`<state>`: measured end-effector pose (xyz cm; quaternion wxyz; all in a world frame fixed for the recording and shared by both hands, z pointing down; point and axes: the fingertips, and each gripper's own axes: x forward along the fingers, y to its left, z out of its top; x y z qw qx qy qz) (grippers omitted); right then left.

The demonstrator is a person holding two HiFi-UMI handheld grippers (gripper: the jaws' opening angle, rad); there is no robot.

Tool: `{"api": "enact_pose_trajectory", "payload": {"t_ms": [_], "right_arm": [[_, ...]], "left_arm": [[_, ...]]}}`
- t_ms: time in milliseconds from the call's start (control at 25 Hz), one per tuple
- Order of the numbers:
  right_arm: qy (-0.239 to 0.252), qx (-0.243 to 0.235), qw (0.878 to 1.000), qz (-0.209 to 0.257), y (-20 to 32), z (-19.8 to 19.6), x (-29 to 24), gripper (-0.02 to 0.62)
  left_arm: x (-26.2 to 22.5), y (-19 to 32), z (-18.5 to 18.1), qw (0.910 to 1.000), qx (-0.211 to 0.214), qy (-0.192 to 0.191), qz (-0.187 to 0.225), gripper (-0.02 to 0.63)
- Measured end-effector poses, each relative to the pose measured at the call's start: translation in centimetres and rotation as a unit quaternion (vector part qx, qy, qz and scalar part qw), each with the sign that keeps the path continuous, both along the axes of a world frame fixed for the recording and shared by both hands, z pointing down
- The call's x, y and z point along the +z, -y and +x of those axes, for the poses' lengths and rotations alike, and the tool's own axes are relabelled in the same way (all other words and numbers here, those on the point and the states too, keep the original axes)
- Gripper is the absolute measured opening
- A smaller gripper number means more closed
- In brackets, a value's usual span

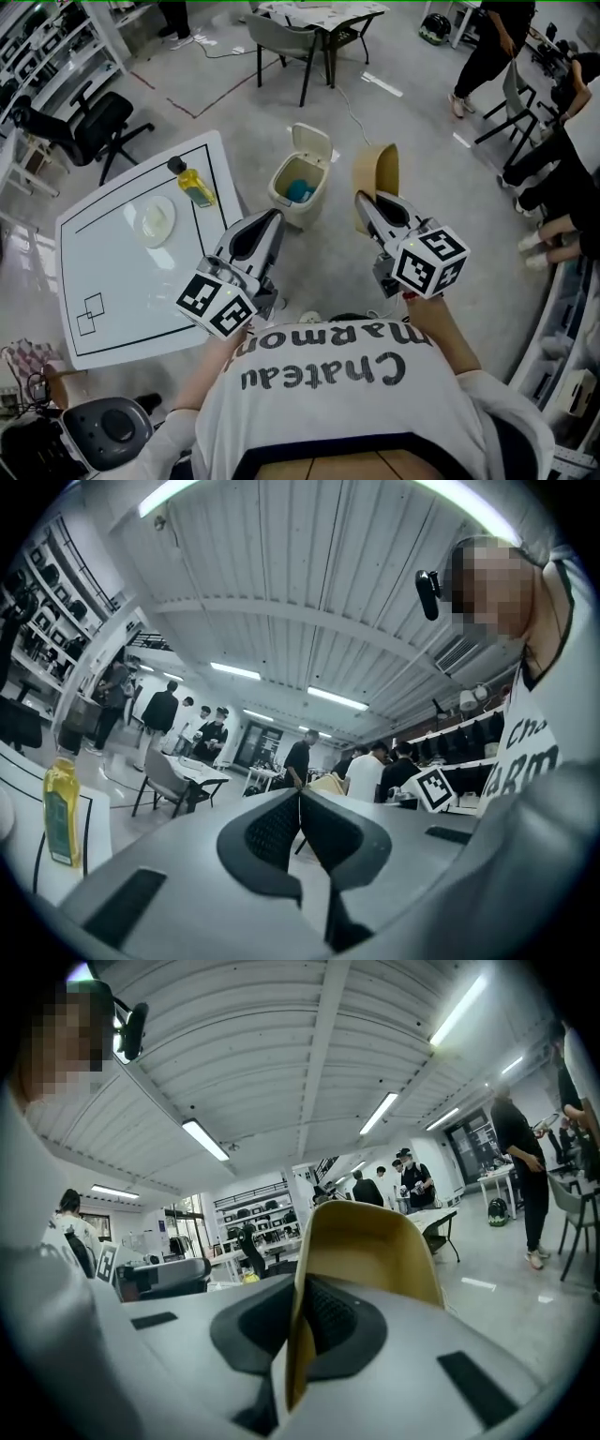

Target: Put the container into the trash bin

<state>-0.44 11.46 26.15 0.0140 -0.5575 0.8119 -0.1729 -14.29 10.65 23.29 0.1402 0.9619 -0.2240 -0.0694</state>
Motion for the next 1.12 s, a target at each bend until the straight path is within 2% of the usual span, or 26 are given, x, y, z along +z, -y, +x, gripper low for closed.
{"api": "enact_pose_trajectory", "payload": {"t_ms": [200,320,600,840,1000,1120], "right_arm": [[0.015,0.006,0.999,-0.049,1.0,-0.9,2.9,0.029],[0.026,0.005,0.998,-0.064,2.0,-1.1,4.1,0.029],[0.032,0.011,0.997,-0.076,4.3,0.1,5.6,0.03],[0.053,0.011,0.996,-0.077,7.6,2.9,6.4,0.03],[0.069,-0.006,0.995,-0.076,10.6,4.7,6.5,0.03],[0.062,-0.025,0.995,-0.079,12.9,6.2,6.8,0.03]], "left_arm": [[3.1,1.8,0.0,0.9989,-0.001,0.008,-0.047,0.026],[3.9,2.5,-0.1,0.9984,0.001,0.002,-0.056,0.026],[5.1,4.6,0.2,0.997,-0.012,-0.001,-0.077,0.026],[5.1,7.4,0.8,0.9964,-0.043,-0.006,-0.073,0.026],[5.6,9.5,1.9,0.9943,-0.069,-0.003,-0.081,0.026],[5.7,11.2,3.3,0.9928,-0.091,-0.002,-0.078,0.026]]}}
